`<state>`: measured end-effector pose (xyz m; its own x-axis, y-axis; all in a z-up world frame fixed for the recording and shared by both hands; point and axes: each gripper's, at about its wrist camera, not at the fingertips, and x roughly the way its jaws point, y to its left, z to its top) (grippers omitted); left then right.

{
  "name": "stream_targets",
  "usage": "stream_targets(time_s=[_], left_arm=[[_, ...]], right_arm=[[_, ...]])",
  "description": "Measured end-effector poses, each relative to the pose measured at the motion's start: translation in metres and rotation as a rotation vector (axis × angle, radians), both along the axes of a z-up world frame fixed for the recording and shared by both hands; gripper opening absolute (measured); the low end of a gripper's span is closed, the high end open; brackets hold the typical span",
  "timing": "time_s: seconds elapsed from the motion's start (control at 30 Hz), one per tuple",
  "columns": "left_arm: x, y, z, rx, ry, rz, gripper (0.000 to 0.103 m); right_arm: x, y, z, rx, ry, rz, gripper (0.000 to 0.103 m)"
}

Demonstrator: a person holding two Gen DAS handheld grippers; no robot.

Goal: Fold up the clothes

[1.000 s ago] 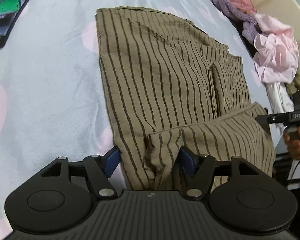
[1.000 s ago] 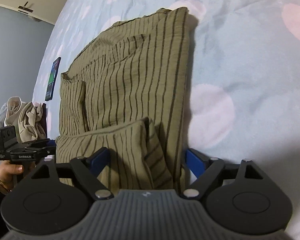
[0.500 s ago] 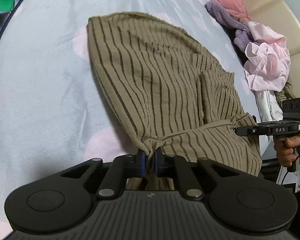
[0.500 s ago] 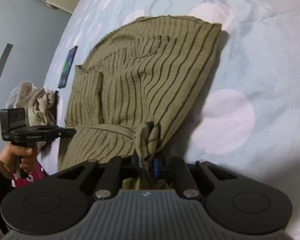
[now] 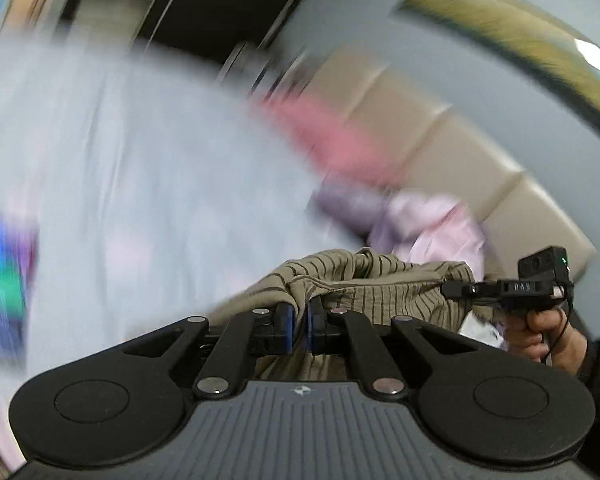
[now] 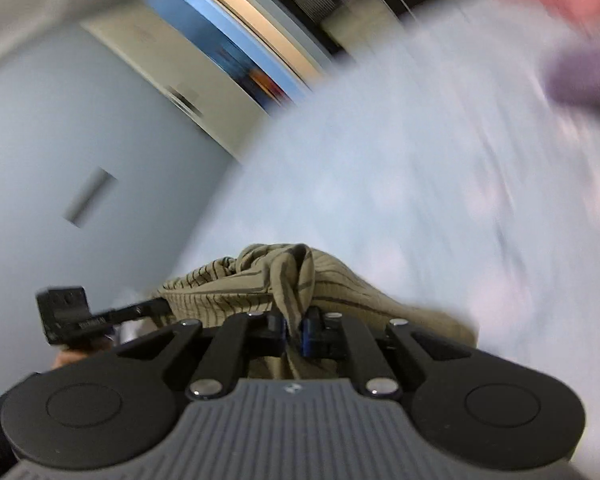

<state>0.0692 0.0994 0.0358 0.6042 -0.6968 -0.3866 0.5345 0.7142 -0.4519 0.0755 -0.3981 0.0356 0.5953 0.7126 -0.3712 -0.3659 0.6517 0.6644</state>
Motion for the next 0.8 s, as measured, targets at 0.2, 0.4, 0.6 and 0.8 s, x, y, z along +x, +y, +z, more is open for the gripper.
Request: stream_targets(time_s=[0.2,0.4,0.6,0.8], left_arm=[[-0.029,-0.002,-0.044,0.066,0.047,-0.079,0.005],[-0.09,-0.031,-0.15,0.28,0.279,-0.23,0.005],[-0.111,-0.024,-0.159,0.307,0.293,-0.259,0.012],[-0.111,-0.002,-0.147,0.341,0.319,-0.27,0.017]], right_arm=[[-0.026,-0.001,-0.044,-0.015,0.045,0.097,0.009],[-0.075,0.03,-0.15,-0.257,0.329,0.295,0.011],[-0.074,0.029,-0.154,-0.217,0.421,0.296,0.042],[-0.08,0.027,-0.116,-0.295,0.392,0.345,0.062]])
